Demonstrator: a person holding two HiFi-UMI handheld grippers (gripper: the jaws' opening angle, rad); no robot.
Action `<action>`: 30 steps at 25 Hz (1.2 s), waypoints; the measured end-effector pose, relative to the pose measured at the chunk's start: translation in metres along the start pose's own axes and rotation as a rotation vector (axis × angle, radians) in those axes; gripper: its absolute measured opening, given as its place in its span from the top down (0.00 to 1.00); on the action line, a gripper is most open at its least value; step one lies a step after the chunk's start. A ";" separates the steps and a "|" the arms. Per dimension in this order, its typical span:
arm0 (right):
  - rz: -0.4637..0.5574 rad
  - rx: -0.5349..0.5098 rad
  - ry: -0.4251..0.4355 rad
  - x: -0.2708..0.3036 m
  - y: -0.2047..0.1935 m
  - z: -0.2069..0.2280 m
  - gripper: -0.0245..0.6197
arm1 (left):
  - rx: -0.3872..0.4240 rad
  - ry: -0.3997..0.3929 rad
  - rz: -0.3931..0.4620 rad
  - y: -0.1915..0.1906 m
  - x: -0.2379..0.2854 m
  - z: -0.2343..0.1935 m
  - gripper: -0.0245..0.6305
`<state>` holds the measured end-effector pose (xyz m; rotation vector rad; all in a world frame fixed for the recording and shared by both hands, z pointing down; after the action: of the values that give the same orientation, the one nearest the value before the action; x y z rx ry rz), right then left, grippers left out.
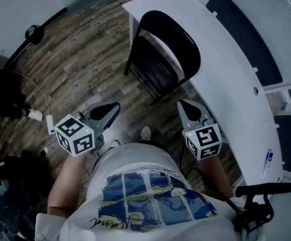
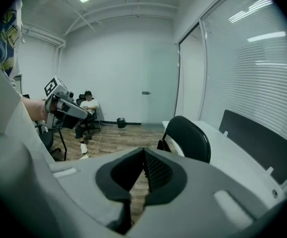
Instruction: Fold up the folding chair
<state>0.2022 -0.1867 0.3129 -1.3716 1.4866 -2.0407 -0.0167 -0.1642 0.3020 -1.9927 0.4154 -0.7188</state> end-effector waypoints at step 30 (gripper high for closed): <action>0.005 0.092 -0.119 -0.100 -0.035 -0.220 0.96 | 0.087 -0.200 0.006 -0.087 -0.155 0.061 0.96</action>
<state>0.0878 0.0267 0.2840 -1.4241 1.3295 -1.9614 -0.0971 0.0057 0.3046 -1.9576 0.2665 -0.5192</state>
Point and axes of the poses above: the fingertips, and each gripper's own axes: x forward along the fingers, z to its right, y out of its top, the point moved 2 cm from there along -x, backward along the fingers, and after that the axes turned 5 degrees about x, right-handed, at the moved point
